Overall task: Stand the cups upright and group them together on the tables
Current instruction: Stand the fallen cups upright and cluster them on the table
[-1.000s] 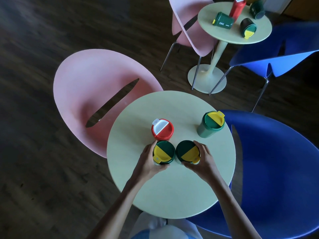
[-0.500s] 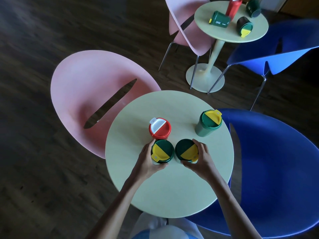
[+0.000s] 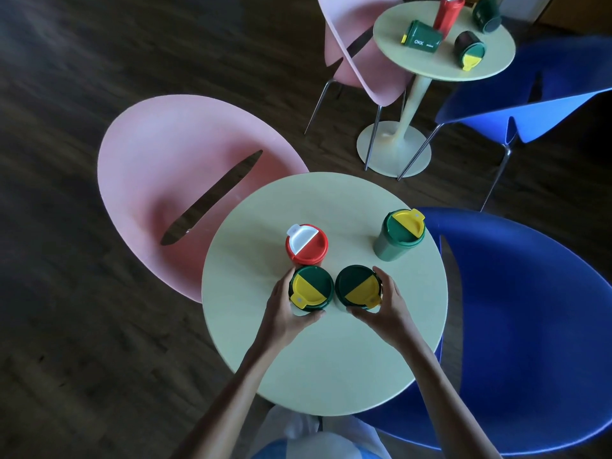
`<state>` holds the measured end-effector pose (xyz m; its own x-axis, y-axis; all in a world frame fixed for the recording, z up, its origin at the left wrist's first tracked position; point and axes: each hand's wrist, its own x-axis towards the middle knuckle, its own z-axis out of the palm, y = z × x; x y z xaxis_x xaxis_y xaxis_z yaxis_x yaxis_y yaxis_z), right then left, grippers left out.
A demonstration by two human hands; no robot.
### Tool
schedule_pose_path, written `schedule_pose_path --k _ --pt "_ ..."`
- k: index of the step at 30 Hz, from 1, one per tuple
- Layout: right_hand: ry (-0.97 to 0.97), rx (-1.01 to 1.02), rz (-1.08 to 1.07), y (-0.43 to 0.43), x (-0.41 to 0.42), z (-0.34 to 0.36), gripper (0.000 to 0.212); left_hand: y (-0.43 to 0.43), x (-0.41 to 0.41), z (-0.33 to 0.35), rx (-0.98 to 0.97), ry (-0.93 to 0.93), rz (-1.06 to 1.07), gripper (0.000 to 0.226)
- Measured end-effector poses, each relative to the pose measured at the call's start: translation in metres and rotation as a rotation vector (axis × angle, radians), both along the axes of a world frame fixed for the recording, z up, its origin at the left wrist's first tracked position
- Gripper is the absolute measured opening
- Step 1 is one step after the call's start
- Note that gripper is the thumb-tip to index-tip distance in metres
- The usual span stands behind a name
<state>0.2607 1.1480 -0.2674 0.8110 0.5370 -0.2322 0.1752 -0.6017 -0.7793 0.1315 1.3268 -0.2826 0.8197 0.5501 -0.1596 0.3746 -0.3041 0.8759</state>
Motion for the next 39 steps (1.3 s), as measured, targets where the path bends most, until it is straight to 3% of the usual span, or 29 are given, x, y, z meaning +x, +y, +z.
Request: schedule_pose_path --k 17,27,34,36,39 --pt "0.056 -0.047 0.059 -0.003 0.008 0.004 0.099 0.001 -0.003 -0.006 0.007 0.033 -0.019 0.1" --pt "0.056 -0.006 0.007 0.0 0.005 -0.001 0.09 0.003 -0.003 -0.006 0.02 -0.003 -0.015 0.088" --pt "0.078 -0.034 0.053 -0.002 0.007 0.001 0.102 0.003 -0.005 -0.009 0.009 0.013 -0.028 0.103" --pt "0.065 -0.029 0.026 -0.004 0.01 0.003 0.098 0.003 -0.006 -0.007 0.006 0.024 -0.028 0.114" --pt "-0.115 -0.008 -0.085 -0.002 0.024 0.018 0.078 0.005 -0.004 0.004 0.004 -0.002 0.039 0.114"
